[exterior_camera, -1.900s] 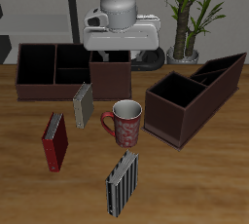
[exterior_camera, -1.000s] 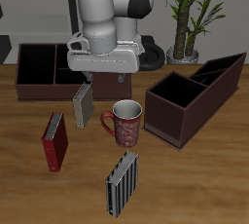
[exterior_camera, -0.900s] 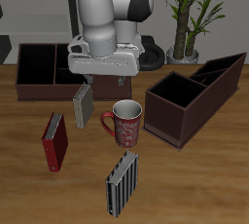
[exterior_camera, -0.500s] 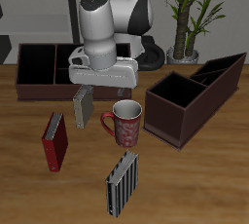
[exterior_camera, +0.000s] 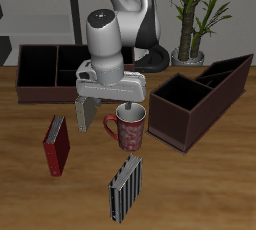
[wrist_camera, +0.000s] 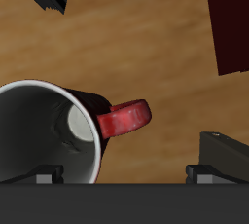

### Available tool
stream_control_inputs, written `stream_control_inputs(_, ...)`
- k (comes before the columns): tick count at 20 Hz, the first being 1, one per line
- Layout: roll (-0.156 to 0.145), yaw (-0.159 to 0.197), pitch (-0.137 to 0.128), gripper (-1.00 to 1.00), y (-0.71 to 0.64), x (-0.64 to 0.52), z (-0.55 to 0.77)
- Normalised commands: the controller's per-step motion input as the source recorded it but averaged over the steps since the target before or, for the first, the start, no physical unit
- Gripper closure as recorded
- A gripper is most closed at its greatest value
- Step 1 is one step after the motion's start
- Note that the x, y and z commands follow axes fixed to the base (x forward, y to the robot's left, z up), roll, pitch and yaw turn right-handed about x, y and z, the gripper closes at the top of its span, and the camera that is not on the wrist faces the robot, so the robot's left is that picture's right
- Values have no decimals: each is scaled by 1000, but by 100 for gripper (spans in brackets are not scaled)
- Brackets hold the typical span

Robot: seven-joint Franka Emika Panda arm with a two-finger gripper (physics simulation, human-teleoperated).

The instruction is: Place the red mug into the back desk caddy's right compartment

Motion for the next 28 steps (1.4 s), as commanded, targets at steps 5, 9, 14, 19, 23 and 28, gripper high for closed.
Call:
stream_control_inputs(5, 26, -14, 42, -100, 184, 25, -282)
stream_control_inputs(9, 14, -8, 37, 100, 123, 43, -246)
stream_control_inputs(14, 13, -3, 15, 100, 102, 4, -89)
stream_control_inputs(19, 8, -8, 5, 100, 74, 58, -3)
stream_control_inputs(23, 3, 6, -14, 100, 51, 82, 102)
stream_control_inputs(28, -3, 8, -28, 100, 80, 11, 353)
